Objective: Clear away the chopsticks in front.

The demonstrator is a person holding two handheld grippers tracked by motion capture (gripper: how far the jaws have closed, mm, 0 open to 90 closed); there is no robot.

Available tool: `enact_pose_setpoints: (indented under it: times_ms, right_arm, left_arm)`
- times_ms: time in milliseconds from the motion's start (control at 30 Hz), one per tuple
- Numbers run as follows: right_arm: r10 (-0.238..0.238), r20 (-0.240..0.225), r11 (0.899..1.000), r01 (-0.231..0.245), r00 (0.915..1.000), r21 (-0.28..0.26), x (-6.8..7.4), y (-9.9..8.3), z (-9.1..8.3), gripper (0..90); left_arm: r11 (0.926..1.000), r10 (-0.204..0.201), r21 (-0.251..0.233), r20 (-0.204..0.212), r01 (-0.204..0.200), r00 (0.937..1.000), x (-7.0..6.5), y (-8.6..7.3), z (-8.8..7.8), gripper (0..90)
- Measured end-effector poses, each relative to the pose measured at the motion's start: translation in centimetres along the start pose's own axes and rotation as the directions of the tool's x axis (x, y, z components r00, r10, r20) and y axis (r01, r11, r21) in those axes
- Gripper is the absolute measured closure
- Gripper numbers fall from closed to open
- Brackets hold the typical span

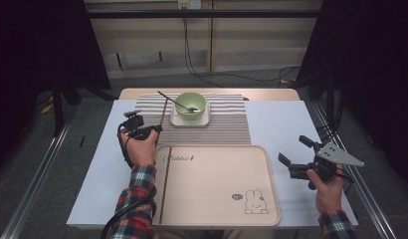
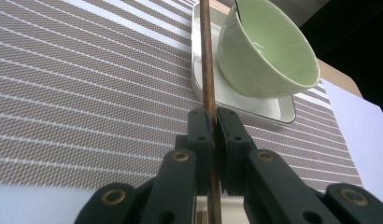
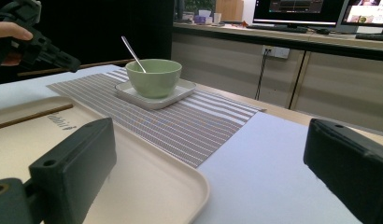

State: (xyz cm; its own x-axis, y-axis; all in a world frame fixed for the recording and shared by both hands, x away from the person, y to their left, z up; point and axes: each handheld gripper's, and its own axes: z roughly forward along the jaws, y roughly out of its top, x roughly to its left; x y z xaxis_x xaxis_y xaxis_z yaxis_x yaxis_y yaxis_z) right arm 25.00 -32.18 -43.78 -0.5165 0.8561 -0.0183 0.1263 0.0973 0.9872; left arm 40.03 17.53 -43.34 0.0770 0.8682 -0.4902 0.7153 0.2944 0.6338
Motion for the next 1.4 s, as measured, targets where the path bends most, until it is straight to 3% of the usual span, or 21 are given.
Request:
enact_pose_setpoints:
  times_ms: [67,567,1167,1400]
  right_arm:
    - [-0.004,-0.003,1.000,0.004,1.0000,0.003,0.1,0.0,0.0,1.8]
    - [-0.003,0.004,1.000,0.003,1.0000,-0.004,0.1,0.1,-0.1,1.8]
    - [0.000,-0.014,1.000,0.000,0.9999,-0.011,0.6,0.2,0.1,1.8]
    - [-0.020,-0.046,1.000,0.019,0.9988,-0.019,1.0,0.2,0.2,1.8]
  left_arm:
    - [0.9999,-0.011,-0.008,0.021,0.011,0.9997,0.0,-0.4,-0.6,84.9]
    - [0.9955,-0.036,-0.086,0.042,0.039,0.9985,0.9,-2.5,-4.0,84.9]
    - [0.9956,-0.038,-0.084,0.048,0.042,0.9981,2.2,-5.7,-6.0,84.9]
    - [0.9953,-0.044,-0.083,0.057,0.049,0.9974,2.4,-6.8,-6.8,84.9]
